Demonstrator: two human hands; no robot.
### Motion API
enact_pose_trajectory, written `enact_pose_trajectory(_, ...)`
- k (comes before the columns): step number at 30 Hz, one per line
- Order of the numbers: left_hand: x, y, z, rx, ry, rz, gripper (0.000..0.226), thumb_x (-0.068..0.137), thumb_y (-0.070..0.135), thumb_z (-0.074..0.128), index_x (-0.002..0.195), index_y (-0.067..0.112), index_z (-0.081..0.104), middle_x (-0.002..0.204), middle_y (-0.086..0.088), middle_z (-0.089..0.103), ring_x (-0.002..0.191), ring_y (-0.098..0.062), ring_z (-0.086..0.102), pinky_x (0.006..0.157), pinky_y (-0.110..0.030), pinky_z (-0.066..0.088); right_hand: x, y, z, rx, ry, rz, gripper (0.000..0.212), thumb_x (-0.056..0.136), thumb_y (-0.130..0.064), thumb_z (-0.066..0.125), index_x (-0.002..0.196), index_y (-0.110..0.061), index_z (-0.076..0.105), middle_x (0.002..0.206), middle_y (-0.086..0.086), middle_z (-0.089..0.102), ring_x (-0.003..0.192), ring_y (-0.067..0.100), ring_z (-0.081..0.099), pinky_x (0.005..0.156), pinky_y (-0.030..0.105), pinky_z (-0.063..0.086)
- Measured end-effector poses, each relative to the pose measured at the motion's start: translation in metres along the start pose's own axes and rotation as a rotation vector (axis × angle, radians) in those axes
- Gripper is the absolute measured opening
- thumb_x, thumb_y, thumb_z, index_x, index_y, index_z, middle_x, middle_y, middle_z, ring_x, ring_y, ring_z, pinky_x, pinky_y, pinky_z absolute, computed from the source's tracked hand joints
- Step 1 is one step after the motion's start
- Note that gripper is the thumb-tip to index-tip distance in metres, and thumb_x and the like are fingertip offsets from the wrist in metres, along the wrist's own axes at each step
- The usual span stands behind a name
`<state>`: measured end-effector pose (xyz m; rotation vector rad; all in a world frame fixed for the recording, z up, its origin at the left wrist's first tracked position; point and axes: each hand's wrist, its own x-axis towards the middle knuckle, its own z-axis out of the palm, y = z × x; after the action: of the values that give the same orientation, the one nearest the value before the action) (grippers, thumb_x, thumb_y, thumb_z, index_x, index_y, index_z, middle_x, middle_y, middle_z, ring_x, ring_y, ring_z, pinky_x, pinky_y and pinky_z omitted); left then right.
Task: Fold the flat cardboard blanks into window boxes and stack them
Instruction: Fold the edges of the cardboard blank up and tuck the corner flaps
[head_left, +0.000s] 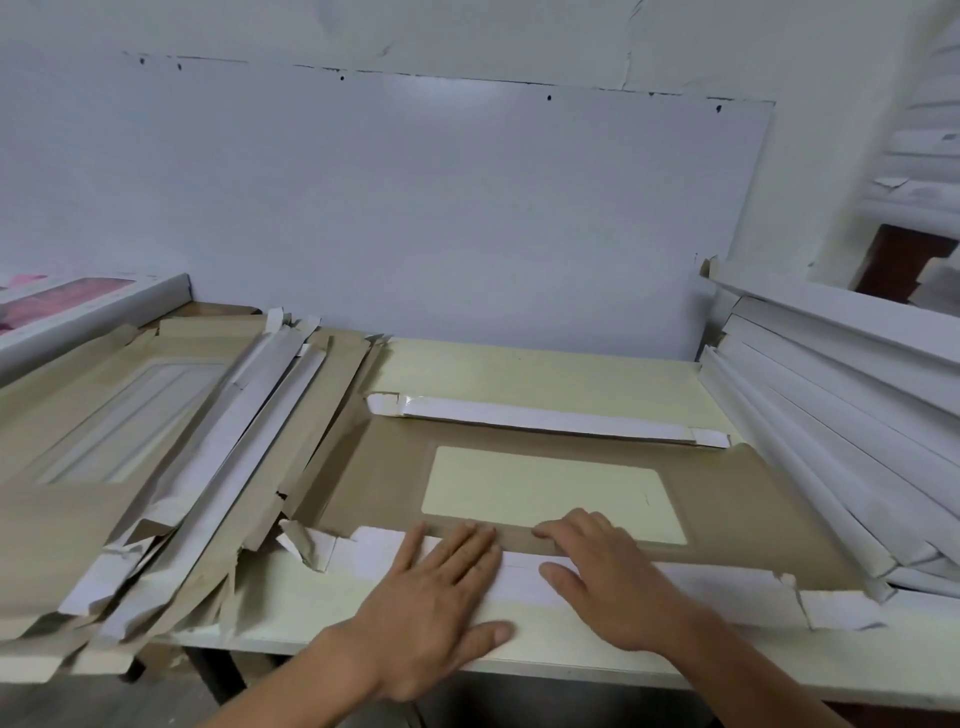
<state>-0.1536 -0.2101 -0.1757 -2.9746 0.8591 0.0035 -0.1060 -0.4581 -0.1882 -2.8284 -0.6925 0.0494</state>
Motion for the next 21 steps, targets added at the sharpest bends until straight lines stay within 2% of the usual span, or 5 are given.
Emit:
enact_pose_trajectory(1, 0.002, -0.005, 0.004, -0.069, -0.067, 0.008, 0.081, 0.092, 0.075, 0.009, 0.158, 0.028, 0.002, 0.163, 0.010, -0.009, 0.148, -0.009, -0.019, 0.120, -0.047, -0.012, -0.001, 0.004, 0.002, -0.049, 0.014, 0.004, 0.044, 0.102, -0.050, 0.025, 0.145, -0.042, 0.027, 0.142, -0.017, 0.034, 0.129, 0.009, 0.031, 0.110, 0.033, 0.028)
enact_pose_trajectory(2, 0.002, -0.009, 0.010, -0.097, -0.094, 0.017, 0.083, 0.090, 0.077, 0.006, 0.156, 0.030, -0.008, 0.161, 0.012, -0.018, 0.144, -0.006, -0.028, 0.118, -0.044, -0.020, -0.002, 0.008, 0.005, -0.086, 0.006, 0.022, 0.048, 0.103, -0.049, 0.021, 0.150, -0.042, 0.017, 0.151, -0.016, 0.025, 0.137, 0.011, 0.022, 0.115, 0.035, 0.020)
enact_pose_trajectory(5, 0.001, -0.021, 0.020, -0.124, -0.104, 0.024, 0.080, 0.088, 0.080, 0.006, 0.153, 0.038, -0.015, 0.159, 0.017, -0.025, 0.140, 0.001, -0.034, 0.117, -0.041, -0.022, -0.006, 0.020, 0.008, -0.106, -0.074, 0.113, 0.052, 0.104, -0.050, 0.012, 0.152, -0.047, -0.009, 0.163, -0.019, -0.007, 0.150, 0.011, -0.013, 0.121, 0.044, -0.008)
enact_pose_trajectory(7, 0.000, -0.026, 0.020, -0.149, -0.116, 0.026, 0.079, 0.087, 0.081, 0.006, 0.152, 0.042, -0.017, 0.157, 0.020, -0.026, 0.139, 0.003, -0.034, 0.117, -0.040, -0.022, -0.010, 0.027, 0.007, -0.121, -0.097, 0.140, 0.053, 0.103, -0.051, 0.009, 0.150, -0.049, -0.016, 0.162, -0.021, -0.014, 0.148, 0.009, -0.021, 0.119, 0.047, -0.014)
enact_pose_trajectory(21, -0.010, -0.066, 0.025, -0.242, -0.097, 0.005, 0.064, 0.097, 0.065, 0.018, 0.154, 0.043, -0.002, 0.160, 0.021, -0.014, 0.143, 0.003, -0.024, 0.119, -0.030, -0.010, -0.054, 0.094, -0.011, -0.134, -0.106, 0.395, 0.056, 0.103, -0.051, 0.014, 0.147, -0.048, -0.021, 0.161, -0.020, -0.017, 0.148, 0.008, -0.022, 0.119, 0.047, -0.012)
